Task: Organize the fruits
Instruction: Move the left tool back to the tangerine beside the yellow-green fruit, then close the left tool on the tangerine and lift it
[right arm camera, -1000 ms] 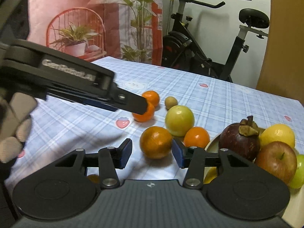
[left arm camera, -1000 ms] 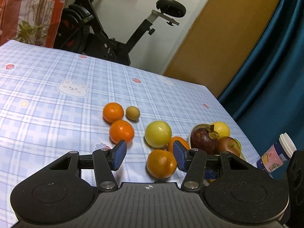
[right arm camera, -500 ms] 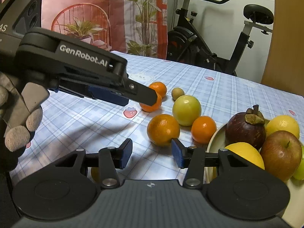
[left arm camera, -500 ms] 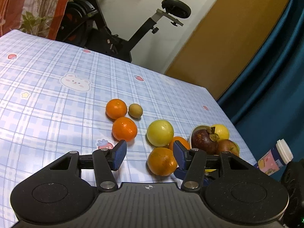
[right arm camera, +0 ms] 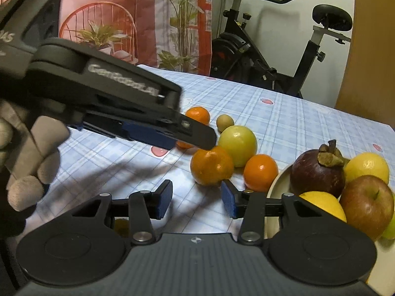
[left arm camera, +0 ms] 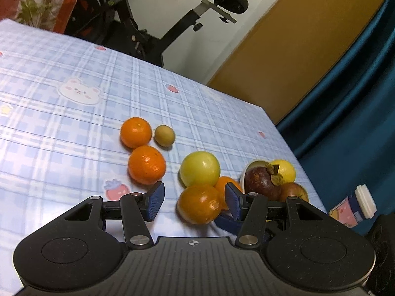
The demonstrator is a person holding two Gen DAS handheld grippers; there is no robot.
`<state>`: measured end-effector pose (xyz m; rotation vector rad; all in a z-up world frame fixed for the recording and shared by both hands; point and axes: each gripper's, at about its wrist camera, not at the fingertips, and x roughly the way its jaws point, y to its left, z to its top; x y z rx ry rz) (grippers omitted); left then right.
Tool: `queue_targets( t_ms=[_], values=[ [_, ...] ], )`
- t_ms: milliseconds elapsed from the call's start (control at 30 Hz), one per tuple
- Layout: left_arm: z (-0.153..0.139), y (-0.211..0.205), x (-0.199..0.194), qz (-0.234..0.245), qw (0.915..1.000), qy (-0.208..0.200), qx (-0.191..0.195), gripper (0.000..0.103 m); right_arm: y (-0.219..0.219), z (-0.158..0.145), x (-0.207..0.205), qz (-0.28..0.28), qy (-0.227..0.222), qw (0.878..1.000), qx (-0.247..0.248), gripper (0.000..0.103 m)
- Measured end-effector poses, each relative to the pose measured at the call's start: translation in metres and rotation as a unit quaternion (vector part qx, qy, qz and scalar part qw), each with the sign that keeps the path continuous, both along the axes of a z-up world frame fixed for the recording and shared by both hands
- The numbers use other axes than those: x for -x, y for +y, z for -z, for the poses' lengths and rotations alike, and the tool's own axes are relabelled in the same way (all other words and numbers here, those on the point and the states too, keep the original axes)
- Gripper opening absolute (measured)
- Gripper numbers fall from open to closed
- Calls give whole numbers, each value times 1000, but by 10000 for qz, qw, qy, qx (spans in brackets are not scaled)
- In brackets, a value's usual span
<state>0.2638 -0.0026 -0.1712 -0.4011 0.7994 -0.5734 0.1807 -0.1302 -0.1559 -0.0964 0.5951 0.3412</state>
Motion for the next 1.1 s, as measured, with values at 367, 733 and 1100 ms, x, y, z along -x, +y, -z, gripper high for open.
queue_targets(
  t_ms=[367,733,1100],
  values=[
    [12,-7,-7,186,9998,66,-5,44,1,1,-9,32,16,10000,-14,46],
    [-2,-7,24,340,9987,-139,-364,43,3,3,-9,121,-3,9998,-140,45],
    [-39,-38,58,565,9942,-785,-466,43,-27,-22,32,327,-434,9966,-627,44]
  ],
)
